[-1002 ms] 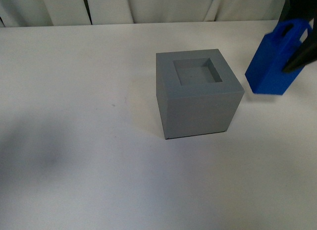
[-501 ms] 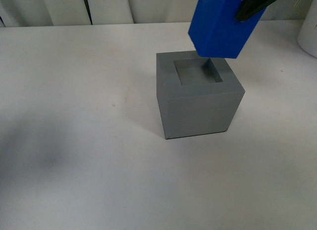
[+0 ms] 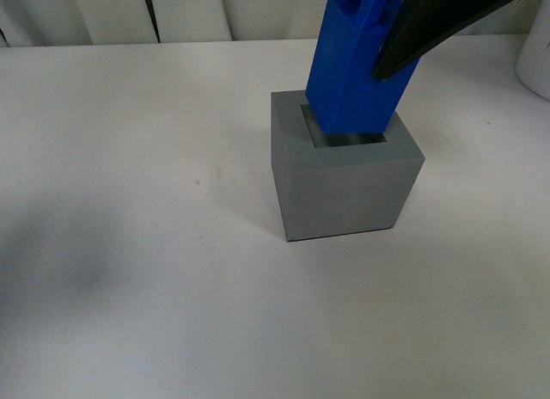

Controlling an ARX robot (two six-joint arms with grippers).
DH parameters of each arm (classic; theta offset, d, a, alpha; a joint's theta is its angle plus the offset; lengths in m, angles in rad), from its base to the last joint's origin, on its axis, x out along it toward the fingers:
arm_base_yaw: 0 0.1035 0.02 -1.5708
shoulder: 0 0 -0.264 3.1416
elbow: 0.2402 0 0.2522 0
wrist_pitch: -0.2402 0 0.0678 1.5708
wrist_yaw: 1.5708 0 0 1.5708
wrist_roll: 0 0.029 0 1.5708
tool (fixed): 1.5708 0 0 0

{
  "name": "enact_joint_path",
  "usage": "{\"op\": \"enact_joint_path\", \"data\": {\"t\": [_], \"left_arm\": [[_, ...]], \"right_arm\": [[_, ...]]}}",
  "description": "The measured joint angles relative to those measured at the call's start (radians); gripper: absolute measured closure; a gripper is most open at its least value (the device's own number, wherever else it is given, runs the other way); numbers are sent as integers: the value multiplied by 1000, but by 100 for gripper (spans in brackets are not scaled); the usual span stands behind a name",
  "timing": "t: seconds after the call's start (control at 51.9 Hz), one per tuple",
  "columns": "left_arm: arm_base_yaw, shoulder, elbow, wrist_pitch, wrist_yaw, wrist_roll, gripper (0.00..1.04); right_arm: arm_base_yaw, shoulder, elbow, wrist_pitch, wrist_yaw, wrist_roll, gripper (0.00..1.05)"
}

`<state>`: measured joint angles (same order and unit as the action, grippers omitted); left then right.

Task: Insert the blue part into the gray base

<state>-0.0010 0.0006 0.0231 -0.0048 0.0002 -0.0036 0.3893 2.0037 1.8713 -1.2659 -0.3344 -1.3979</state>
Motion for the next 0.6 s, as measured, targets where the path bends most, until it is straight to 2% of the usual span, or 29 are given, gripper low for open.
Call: {"op": "enact_joint_path", "data": {"t": [0.597], "left_arm": [[0,0,0,0,0,0,6]], "right_arm": [[1,34,-13,24,11,14,59]]}}
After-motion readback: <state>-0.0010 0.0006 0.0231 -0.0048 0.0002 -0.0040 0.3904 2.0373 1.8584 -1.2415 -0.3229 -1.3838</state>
